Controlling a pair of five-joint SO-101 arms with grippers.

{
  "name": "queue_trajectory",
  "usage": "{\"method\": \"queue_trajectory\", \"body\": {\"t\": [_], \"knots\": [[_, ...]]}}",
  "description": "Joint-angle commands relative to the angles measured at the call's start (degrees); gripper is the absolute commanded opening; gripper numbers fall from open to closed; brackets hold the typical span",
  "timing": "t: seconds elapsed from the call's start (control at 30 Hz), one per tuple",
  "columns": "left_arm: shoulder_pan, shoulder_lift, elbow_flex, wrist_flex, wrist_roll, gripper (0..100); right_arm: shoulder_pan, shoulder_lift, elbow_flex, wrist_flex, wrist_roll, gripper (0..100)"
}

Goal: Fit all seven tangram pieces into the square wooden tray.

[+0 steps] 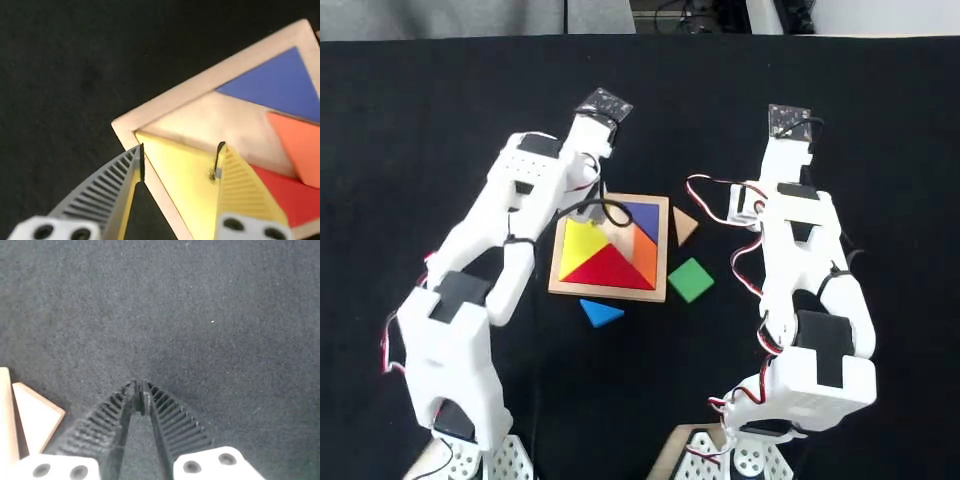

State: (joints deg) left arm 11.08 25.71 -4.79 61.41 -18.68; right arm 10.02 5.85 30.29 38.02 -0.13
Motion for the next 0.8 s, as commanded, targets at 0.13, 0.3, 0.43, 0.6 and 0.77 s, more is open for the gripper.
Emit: {"method": "queue_trajectory", "body": {"t": [0.13, 0.3, 0.43, 0.6, 0.77], "knots": [[-3.5, 7.2, -8.7, -0.4, -0.4, 24, 0.3, -0.3, -3.6, -1.0, 0.1, 1.1], [-5.3, 8.9, -8.3, 0.8, -0.7, 24, 0.3, -0.3, -3.6, -1.0, 0.1, 1.1], [-6.7, 7.3, -8.7, 5.5, -0.8, 24, 0.2, -0.3, -3.6, -1.0, 0.1, 1.1], [-6.7, 4.0, -8.3, 9.4, -0.8, 24, 0.2, -0.3, -3.6, -1.0, 0.1, 1.1], [-6.5, 0.5, -8.9, 9.7, -0.3, 24, 0.2, -0.3, -3.6, -1.0, 0.1, 1.1]]}}
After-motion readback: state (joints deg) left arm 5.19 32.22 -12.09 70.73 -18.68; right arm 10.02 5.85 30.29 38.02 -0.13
